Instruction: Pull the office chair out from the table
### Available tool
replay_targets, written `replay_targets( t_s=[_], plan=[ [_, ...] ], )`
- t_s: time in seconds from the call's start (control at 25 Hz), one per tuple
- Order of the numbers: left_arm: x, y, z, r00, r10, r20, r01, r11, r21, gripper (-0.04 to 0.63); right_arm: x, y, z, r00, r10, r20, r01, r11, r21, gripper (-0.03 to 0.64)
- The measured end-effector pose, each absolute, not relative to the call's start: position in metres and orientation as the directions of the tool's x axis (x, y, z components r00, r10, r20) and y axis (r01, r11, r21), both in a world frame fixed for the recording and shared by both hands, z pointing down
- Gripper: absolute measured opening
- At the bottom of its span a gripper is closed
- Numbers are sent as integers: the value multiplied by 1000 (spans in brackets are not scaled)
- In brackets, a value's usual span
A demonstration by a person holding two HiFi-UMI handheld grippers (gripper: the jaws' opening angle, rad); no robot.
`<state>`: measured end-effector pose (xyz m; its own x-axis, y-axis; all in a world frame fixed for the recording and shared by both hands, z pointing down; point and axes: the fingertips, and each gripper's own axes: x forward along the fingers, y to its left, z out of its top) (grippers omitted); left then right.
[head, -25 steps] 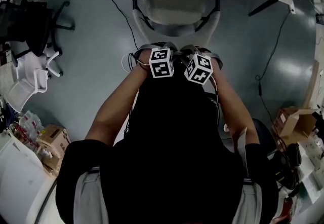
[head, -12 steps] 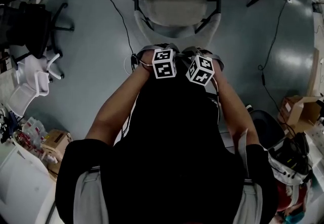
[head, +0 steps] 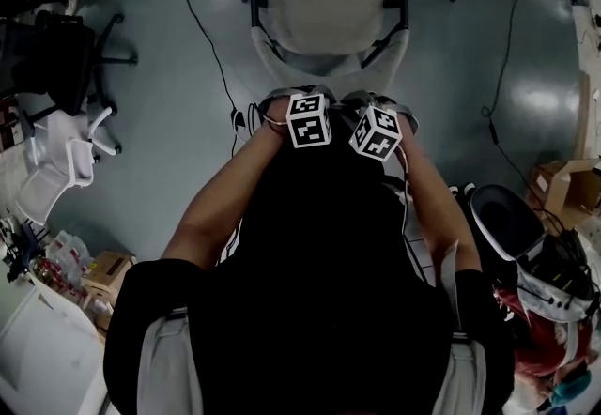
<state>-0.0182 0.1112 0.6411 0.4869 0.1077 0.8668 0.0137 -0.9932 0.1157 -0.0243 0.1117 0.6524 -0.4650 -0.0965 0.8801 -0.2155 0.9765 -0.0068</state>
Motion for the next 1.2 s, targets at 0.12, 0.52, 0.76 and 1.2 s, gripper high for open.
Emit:
replay_targets(
  t_s=[0.12,0.52,0.76,1.2],
  plan=[
    [-13,123,641,486,108,867,21,-994,112,66,-19,123,653,-459,-109,882,-231,973,0,80],
    [-1,159,639,485,131,865,17,-990,140,61,-7,159,653,-447,-94,889,-230,973,-13,80],
    [6,182,637,478,122,870,4,-991,137,54,1,183,653,-447,-81,891,-203,979,-14,80],
    [11,214,639,461,82,884,-30,-994,108,44,8,215,652,-461,-86,883,-202,979,-10,78]
  ],
)
